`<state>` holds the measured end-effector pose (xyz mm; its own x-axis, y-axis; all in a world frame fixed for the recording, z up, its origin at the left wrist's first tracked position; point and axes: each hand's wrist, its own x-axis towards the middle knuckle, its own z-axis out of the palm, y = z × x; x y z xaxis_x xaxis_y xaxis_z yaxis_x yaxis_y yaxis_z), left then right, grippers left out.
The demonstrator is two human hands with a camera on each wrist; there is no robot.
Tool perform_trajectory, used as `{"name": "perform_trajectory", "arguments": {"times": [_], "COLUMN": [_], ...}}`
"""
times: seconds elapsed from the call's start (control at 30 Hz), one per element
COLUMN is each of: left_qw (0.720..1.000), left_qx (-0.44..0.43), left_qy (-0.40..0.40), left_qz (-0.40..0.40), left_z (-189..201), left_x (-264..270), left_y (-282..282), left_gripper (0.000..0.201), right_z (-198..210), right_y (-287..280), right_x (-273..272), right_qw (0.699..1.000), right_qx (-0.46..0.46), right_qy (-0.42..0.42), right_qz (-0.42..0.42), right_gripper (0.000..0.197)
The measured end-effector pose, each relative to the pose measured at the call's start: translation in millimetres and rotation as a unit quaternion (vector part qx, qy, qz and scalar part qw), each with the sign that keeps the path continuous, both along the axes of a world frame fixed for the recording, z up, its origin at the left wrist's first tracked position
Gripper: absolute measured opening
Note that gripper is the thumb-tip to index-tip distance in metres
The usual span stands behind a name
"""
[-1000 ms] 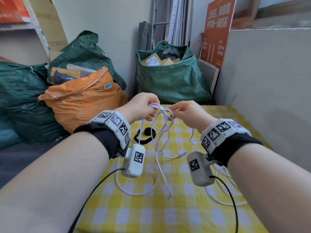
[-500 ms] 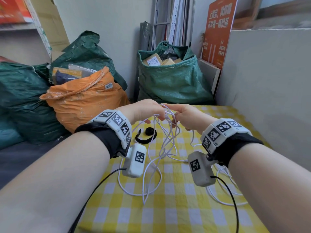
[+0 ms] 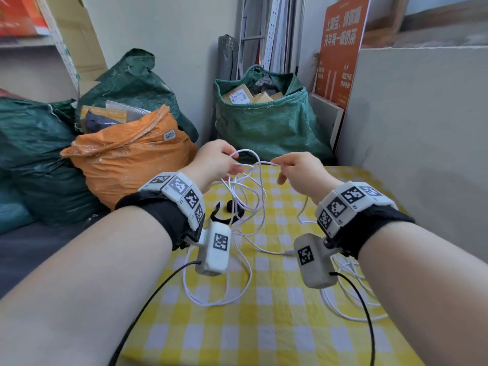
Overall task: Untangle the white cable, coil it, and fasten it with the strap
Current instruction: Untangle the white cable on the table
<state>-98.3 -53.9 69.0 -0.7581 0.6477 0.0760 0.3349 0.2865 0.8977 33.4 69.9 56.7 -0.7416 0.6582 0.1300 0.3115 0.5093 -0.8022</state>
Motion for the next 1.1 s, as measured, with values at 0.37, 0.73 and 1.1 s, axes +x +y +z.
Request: {"name": "perform_trajectory", "arguments": {"times": [0.37,0.73,1.1], "left_qw": [0.982,0.973,0.926], "left_qx": [-0.138,-0.069,-0.292], "left_qy": [0.024,0.086,0.162], "left_qz": [0.126,-0.203,-0.177], "left_z": [3.4,8.3,-15.8], "left_x": [-38.3,23.4,0.8], "left_y": [-22.1,11.3,0.6], "left_gripper": [0.02,0.026,0.016], "right_z": [10.9,16.5,11.2], "right_y": [1.7,-15.8,17.4], "right_x": [13.2,2.3,19.9], "right_qw": [0.995,0.996,0.967], "right_qx": [0.018,0.026,0.06], "right_qy": [-0.02,0.075,0.167], "right_qz": [-0.096,0.046,-0.185], "right_gripper": [0.027,0.02,0.016]}}
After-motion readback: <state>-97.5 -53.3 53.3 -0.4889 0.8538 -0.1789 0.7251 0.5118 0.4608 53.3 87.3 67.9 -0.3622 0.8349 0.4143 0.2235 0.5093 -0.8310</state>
